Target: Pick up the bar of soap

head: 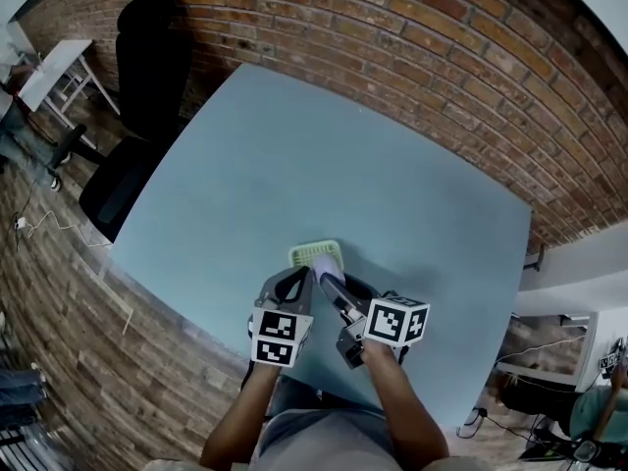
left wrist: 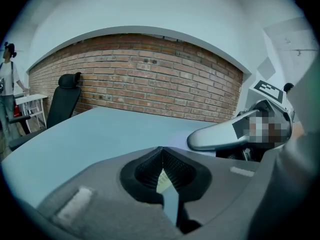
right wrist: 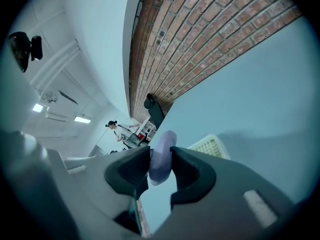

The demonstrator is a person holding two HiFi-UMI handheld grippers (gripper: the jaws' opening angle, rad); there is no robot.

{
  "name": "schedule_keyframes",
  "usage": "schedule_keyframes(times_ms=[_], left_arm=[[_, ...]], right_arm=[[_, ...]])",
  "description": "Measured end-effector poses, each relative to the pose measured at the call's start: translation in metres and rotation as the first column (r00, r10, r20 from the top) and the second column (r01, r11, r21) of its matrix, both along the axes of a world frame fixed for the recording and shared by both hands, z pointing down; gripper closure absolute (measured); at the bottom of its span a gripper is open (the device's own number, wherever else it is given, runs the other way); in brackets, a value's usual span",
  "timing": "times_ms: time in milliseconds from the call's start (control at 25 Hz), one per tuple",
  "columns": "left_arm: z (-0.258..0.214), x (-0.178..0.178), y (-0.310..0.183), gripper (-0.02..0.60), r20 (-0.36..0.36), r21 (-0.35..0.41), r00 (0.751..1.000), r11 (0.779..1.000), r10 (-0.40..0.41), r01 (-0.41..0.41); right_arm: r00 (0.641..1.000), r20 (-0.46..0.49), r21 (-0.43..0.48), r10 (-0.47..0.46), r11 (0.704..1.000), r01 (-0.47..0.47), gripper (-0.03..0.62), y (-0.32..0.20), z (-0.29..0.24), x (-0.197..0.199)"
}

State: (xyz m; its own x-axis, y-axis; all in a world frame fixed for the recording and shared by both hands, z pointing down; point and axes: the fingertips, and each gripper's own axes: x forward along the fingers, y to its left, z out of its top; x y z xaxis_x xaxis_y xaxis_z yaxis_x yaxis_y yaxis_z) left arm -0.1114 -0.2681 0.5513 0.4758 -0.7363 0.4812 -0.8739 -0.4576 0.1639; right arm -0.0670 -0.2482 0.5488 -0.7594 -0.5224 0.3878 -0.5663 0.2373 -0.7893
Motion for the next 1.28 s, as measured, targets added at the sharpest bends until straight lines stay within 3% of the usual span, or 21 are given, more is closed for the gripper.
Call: schedule_keyframes(times_ms=[720, 1280], left_arm=[[-0.027, -0.001, 0.009, 0.580, -0.022, 0.040, 1.000, 0.999, -0.001, 0.002], [-0.069, 0.007, -0.001, 0.580, -0.055, 0.105, 0.998, 0.994, 0.006, 0.000]], right_arm=[[1.000, -0.001, 0.083, 0.008, 0.997, -0.008, 0.456, 0.007, -0.035, 0.003], [1.000, -0.004, 0.206, 0.007, 0.979, -0.006, 0.456, -0.004, -0.084, 0.007]])
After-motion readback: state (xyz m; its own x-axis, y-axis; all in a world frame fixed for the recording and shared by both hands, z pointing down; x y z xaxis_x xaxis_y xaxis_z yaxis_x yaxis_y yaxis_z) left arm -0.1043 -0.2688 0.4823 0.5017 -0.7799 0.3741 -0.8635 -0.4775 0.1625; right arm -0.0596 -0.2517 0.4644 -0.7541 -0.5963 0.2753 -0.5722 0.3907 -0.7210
